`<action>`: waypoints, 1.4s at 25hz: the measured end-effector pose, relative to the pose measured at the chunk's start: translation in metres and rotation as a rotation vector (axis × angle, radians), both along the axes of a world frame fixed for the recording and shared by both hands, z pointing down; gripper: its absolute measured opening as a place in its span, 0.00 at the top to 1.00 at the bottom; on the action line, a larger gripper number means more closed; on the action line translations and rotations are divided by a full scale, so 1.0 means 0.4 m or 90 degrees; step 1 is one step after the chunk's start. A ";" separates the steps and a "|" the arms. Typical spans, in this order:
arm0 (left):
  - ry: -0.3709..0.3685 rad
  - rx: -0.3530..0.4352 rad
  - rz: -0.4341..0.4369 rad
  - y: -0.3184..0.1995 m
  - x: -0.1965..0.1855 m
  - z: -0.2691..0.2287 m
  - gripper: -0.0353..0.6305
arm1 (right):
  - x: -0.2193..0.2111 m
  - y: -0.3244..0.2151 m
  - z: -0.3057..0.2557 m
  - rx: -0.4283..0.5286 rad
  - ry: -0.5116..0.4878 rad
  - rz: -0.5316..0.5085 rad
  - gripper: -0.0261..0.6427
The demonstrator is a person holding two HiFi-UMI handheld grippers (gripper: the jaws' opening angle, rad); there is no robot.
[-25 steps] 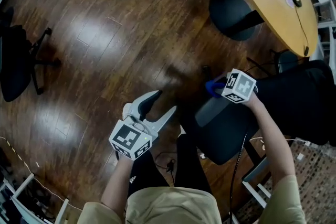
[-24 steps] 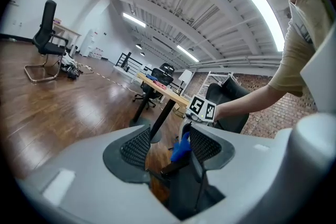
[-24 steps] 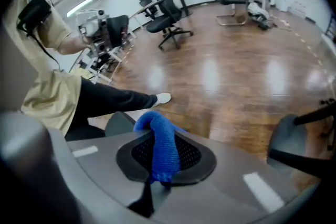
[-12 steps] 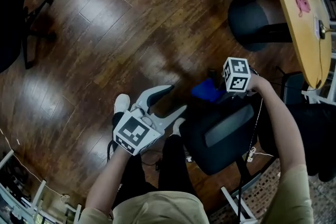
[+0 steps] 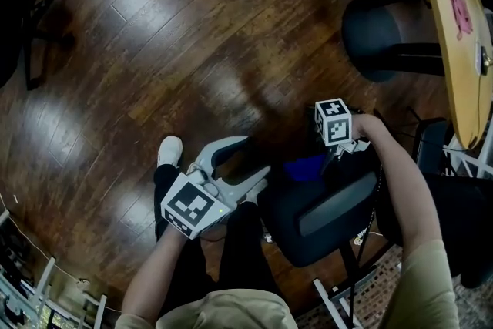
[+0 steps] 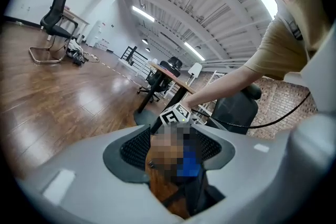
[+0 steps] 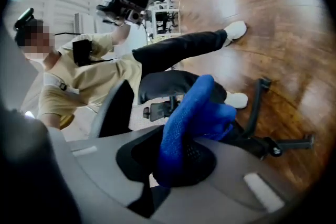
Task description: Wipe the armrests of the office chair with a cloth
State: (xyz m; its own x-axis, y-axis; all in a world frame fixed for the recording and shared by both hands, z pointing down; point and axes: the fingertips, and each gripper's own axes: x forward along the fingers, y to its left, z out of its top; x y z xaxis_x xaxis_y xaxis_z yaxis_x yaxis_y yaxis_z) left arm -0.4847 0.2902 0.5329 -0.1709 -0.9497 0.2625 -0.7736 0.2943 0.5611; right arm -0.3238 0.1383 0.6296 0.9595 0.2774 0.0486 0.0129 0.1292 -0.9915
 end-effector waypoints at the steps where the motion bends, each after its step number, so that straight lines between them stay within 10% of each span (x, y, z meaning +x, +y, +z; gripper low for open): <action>1: 0.003 0.000 0.001 -0.003 0.003 0.003 0.60 | -0.004 -0.017 0.055 0.019 -0.044 0.002 0.93; 6: 0.009 -0.004 0.001 -0.015 0.014 0.022 0.60 | -0.022 -0.108 0.319 0.125 -0.264 0.002 0.93; 11: 0.014 -0.016 -0.002 -0.009 0.025 0.043 0.60 | -0.038 -0.129 0.397 0.190 -0.314 0.024 0.93; 20: 0.021 -0.007 0.008 -0.033 0.042 -0.011 0.60 | -0.084 -0.099 -0.119 -0.071 -0.045 0.074 0.93; 26: 0.013 -0.014 0.010 -0.030 0.039 -0.016 0.60 | 0.003 -0.139 -0.120 -0.069 0.003 -0.027 0.93; 35: 0.029 -0.032 0.004 -0.012 0.030 0.016 0.60 | -0.021 -0.215 0.224 0.086 -0.303 -0.064 0.93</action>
